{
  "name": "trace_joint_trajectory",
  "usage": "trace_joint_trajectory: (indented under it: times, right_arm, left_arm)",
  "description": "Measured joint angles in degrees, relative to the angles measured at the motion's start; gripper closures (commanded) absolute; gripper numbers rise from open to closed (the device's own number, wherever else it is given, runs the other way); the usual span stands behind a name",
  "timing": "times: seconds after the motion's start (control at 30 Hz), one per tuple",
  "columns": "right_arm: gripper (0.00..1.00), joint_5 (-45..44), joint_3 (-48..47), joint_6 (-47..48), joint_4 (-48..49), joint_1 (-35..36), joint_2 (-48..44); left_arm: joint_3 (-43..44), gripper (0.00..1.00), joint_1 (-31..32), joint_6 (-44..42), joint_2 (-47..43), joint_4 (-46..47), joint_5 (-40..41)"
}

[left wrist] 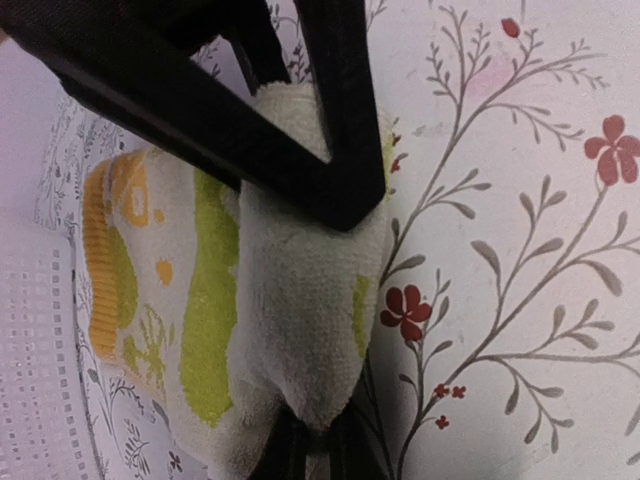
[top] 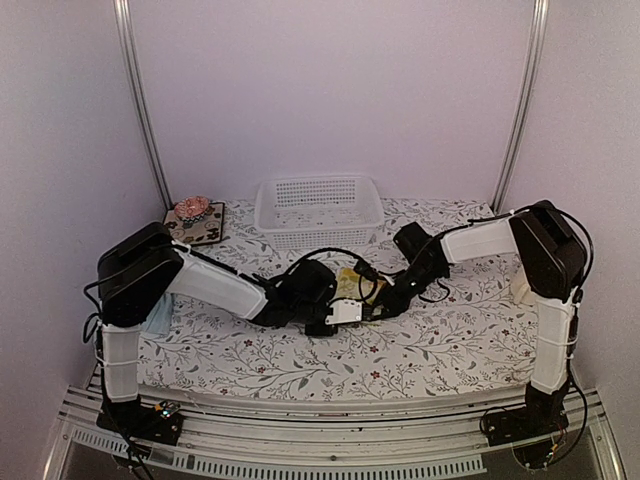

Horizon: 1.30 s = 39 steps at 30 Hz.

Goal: Roll the towels
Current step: Roll the towel at the center of the board.

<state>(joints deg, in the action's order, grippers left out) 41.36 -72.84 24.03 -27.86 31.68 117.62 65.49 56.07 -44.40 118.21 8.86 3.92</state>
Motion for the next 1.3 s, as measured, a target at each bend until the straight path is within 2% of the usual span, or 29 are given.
trace_joint_trajectory:
  times: [0.17, 0.23, 0.3, 0.6, 0.83, 1.0, 1.3]
  right_arm:
    - [0.53, -4.07, 2.8, 0.22, 0.79, -0.02, -3.87]
    - [0.46, -6.08, 4.7, 0.22, 1.53, -0.09, -5.97]
    - [0.44, -8.63, 7.06, 0.39, 2.43, -0.22, -8.59]
    - [0.43, -15.56, 19.96, 4.33, 11.02, -0.31, -22.64]
    - [0.43, -18.16, 29.88, 11.47, 18.53, 1.31, -31.26]
    - [0.43, -18.91, 34.29, 17.66, 21.55, 5.07, -33.48]
    - [0.44, -23.82, 35.63, 25.44, 26.45, 11.17, -33.42]
  left_arm:
    - [4.42, 1.0, -0.09, 2.1, 0.13, -8.66, -3.02]
    - [6.51, 1.0, -0.13, 3.15, 0.42, -12.52, -4.52]
    - [8.55, 1.0, -0.2, 4.24, 0.7, -16.33, -6.08]
    - [18.51, 1.0, -1.51, 8.57, 4.2, -30.38, -12.9]
    - [26.58, 1.0, -3.45, 11.76, 8.33, -38.93, -19.8]
    - [30.42, 1.0, -5.14, 14.05, 10.56, -42.93, -24.74]
    - [34.16, 0.99, -7.37, 16.39, 13.22, -46.75, -32.11]
